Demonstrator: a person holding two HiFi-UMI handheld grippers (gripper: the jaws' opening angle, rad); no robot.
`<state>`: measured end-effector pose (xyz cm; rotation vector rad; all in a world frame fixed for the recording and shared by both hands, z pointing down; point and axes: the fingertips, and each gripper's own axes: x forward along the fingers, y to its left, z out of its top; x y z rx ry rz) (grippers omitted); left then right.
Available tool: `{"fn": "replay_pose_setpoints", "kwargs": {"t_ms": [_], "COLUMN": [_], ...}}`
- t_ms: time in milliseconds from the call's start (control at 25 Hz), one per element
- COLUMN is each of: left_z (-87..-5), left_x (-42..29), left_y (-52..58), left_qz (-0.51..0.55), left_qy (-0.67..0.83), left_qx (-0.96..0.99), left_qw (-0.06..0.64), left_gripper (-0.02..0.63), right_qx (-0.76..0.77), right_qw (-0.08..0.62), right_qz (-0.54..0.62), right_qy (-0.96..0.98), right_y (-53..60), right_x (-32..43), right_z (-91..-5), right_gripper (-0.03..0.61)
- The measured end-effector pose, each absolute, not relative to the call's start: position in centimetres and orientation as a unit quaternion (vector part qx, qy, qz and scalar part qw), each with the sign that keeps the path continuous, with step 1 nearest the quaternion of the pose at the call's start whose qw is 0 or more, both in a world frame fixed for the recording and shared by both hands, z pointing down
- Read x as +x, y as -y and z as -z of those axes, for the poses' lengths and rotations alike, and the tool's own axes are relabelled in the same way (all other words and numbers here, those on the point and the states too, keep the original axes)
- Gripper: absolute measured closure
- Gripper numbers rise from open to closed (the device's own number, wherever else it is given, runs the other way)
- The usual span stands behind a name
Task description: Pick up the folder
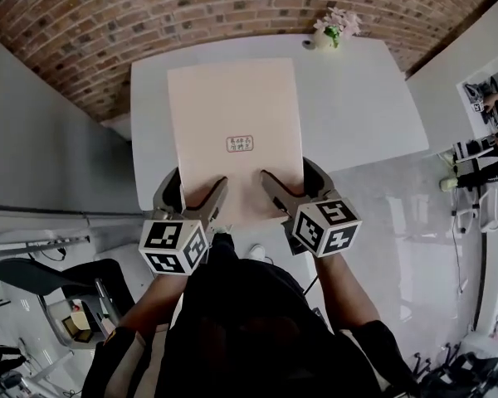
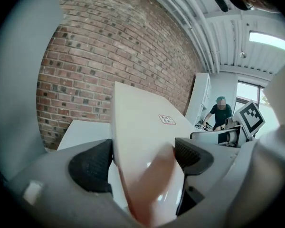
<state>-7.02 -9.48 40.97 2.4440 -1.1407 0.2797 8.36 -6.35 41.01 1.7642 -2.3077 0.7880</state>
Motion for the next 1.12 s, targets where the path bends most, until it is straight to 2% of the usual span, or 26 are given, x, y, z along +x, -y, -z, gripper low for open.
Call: {"fn": "replay_pose_setpoints", "kwargs": {"t_ms": [440,1120], "left_z": [-35.0,-36.0], "left_x": [-6.1,-5.5], "left_y": [2.6,-0.7], "left_qz": [-0.056,-0.064], "left_qy": [0.398,0.391], "left_qx": [0.902,0.903], "left_qw": [0.156,0.164], "left_gripper": [0.204,0.199], "right_qx": [0.613,0.624], "right_qw": [0.041,0.046], "right_qz": [-0.188,-0.192], "right_qy": [0.767,0.756], "right_y": [-1.4,-5.2], "right_x": [9.0,9.4], "right_z": [-34.8,-35.8], "right_gripper": [0.198,0.201]}}
